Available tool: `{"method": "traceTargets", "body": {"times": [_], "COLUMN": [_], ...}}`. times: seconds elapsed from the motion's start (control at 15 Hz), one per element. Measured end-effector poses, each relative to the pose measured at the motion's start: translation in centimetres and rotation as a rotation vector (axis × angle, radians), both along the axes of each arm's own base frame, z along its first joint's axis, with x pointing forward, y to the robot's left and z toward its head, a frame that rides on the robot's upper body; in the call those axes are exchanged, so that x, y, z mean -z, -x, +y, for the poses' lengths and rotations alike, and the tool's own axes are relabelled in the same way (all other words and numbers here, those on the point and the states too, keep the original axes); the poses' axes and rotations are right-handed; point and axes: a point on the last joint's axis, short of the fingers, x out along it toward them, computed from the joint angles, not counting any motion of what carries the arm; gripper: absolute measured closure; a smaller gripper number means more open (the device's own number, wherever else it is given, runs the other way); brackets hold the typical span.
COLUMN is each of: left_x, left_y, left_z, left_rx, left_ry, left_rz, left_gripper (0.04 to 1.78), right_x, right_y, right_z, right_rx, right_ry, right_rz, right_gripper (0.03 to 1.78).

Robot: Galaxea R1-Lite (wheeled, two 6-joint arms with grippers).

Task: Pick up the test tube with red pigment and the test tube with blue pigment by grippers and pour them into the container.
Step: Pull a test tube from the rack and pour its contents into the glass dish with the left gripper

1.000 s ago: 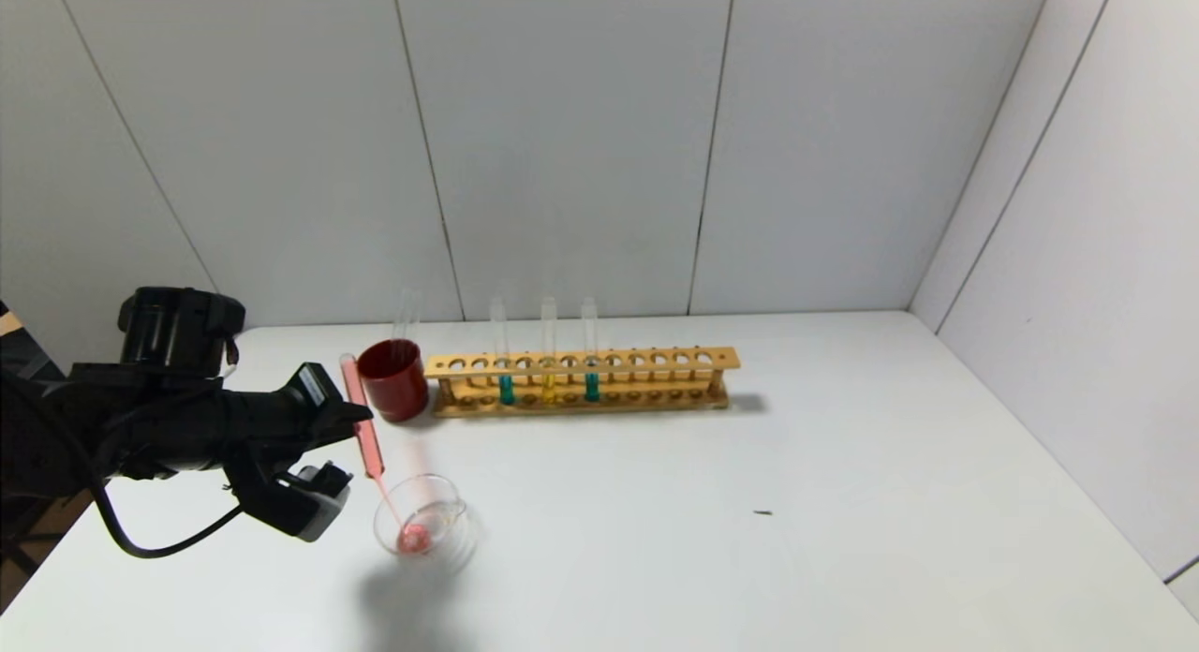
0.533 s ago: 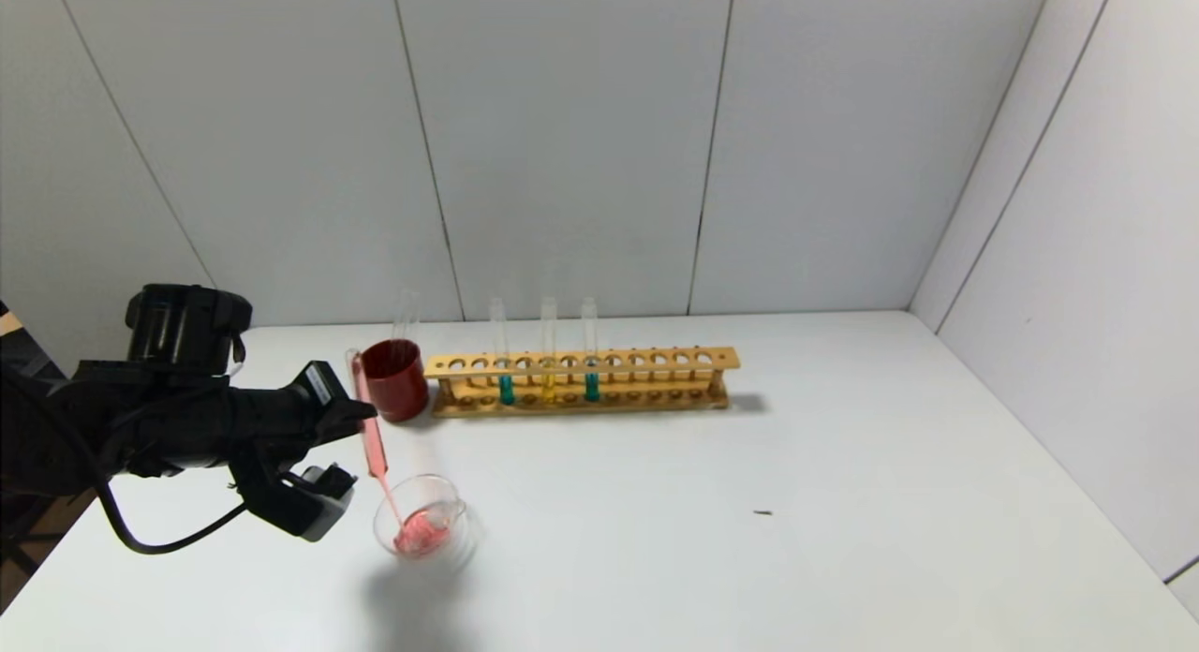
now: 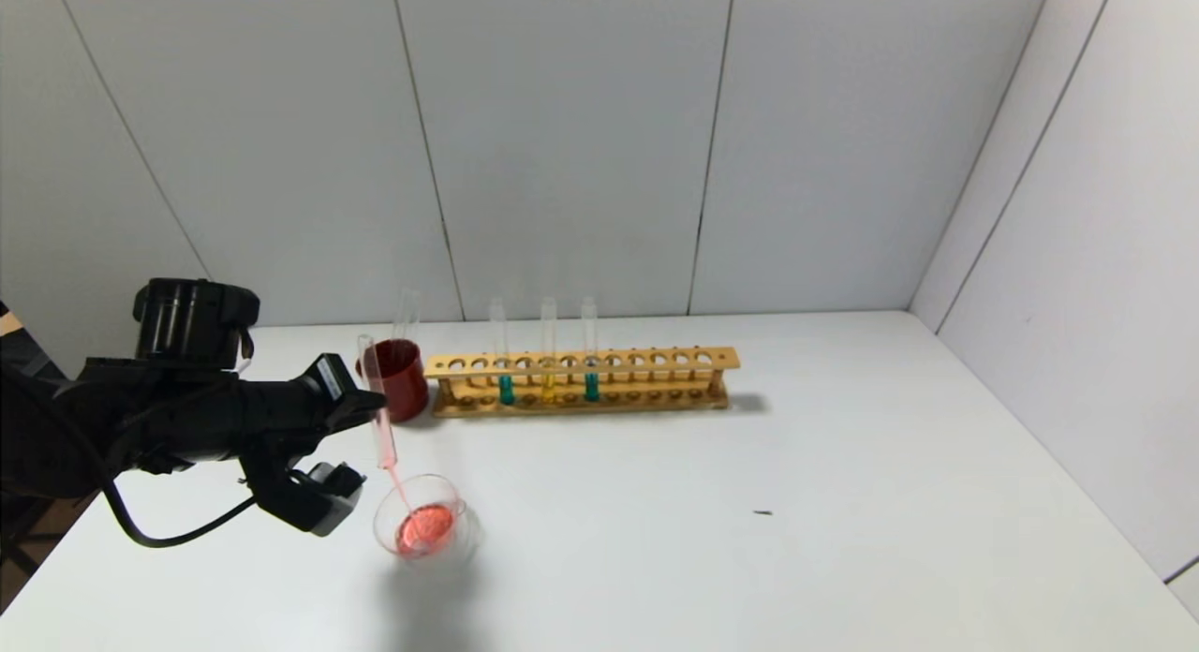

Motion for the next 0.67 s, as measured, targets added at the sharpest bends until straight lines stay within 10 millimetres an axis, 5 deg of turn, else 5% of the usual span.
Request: {"method": "traceTargets", "body": {"times": [0.67], "left_x": [-0.61], "left_y": [0.28], "left_z": [-0.04], "left_rx": [0.036], "left_ry": [-0.034], "left_rz": [-0.053], "left_gripper": [1.52], "right_x": [0.00], "right_y": [0.00], "right_z": [0.00], "right_rx": [0.000], "right_ry": [0.000], "right_rz": [0.000], "right_gripper": [0.06]}}
